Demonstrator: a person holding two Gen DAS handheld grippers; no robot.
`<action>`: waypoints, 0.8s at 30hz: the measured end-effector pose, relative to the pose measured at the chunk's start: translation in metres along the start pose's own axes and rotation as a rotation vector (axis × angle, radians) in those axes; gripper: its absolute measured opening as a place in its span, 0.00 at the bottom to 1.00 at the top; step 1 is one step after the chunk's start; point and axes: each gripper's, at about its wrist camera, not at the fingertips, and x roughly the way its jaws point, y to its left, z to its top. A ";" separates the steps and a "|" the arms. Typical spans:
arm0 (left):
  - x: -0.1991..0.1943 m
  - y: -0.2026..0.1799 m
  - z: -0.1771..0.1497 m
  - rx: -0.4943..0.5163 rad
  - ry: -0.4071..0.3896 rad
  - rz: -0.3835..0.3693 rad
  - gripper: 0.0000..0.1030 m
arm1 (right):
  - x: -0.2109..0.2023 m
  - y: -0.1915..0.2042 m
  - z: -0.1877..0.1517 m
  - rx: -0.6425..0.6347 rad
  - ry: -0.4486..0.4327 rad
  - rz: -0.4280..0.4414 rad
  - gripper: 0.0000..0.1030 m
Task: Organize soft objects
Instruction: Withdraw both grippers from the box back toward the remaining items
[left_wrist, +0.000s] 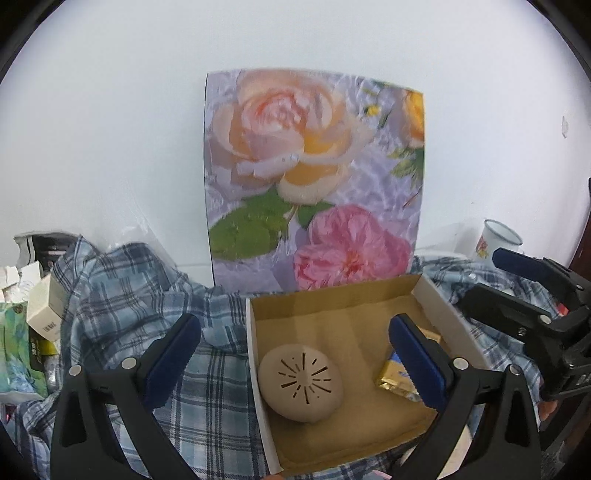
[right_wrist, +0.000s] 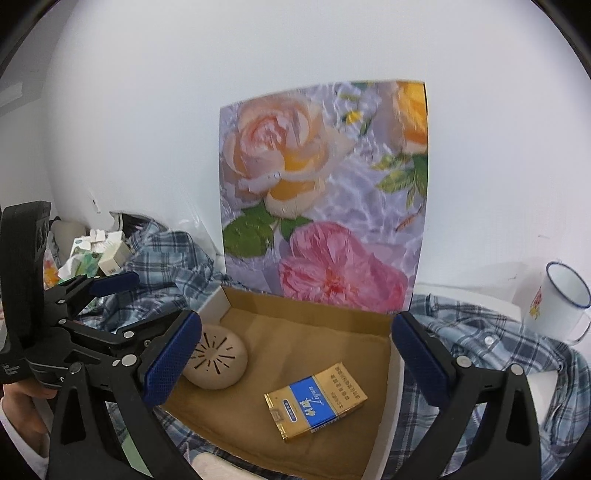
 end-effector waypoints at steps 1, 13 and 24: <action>-0.005 -0.001 0.002 0.000 -0.011 -0.003 1.00 | -0.003 0.001 0.002 -0.002 -0.008 0.001 1.00; -0.072 -0.011 0.024 -0.034 -0.063 -0.043 1.00 | -0.065 0.020 0.029 0.005 -0.112 0.028 1.00; -0.141 -0.024 0.016 -0.008 -0.136 -0.038 1.00 | -0.137 0.044 0.032 -0.037 -0.185 0.001 1.00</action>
